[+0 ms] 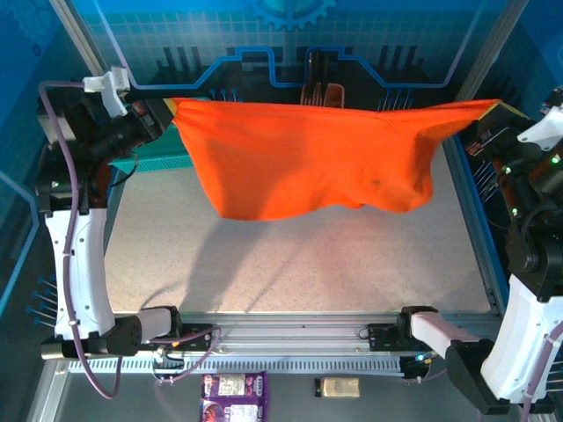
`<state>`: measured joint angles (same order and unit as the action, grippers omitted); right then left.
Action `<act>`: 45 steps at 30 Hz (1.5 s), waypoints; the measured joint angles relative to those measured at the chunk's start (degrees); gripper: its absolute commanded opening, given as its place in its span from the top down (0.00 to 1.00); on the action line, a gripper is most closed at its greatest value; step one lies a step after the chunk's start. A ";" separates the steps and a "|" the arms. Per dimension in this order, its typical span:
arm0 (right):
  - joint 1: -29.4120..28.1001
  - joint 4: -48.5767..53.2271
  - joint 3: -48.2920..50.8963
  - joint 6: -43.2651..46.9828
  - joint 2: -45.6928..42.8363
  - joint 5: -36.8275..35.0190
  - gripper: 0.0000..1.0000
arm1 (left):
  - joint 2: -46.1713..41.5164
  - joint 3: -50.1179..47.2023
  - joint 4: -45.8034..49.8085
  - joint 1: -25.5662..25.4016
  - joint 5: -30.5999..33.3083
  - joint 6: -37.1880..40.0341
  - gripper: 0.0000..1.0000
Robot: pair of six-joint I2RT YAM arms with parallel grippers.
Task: Fold the inside-out t-shirt
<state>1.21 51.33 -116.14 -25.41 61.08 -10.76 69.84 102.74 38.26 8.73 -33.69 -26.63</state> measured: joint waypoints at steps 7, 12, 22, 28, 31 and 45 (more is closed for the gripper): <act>0.00 -1.20 5.79 0.24 -5.11 -2.40 1.00 | -7.06 -1.31 -0.31 0.00 0.00 1.53 1.00; 0.00 -2.93 6.58 1.09 -12.26 -3.89 1.00 | -12.83 -1.81 -0.85 0.00 -0.02 2.21 1.00; 0.00 -5.29 -2.54 5.07 -10.82 -5.79 1.00 | -14.23 0.22 -6.08 0.00 -2.34 0.09 1.00; 0.00 -8.63 -1.14 6.62 -2.25 -5.75 1.00 | -6.03 -1.73 -11.63 0.00 -5.18 -2.73 1.00; 0.00 -11.74 6.67 6.60 0.70 -5.75 1.00 | -2.84 -8.00 -14.62 -0.09 -5.66 -3.54 1.00; 1.42 -28.85 35.60 1.44 27.36 -3.61 1.00 | 28.94 -30.51 -25.75 -4.11 -0.92 -4.72 1.00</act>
<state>2.63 22.48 -80.53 -23.97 88.44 -14.37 98.78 72.23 12.51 4.62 -34.61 -31.35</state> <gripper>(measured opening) 0.063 0.053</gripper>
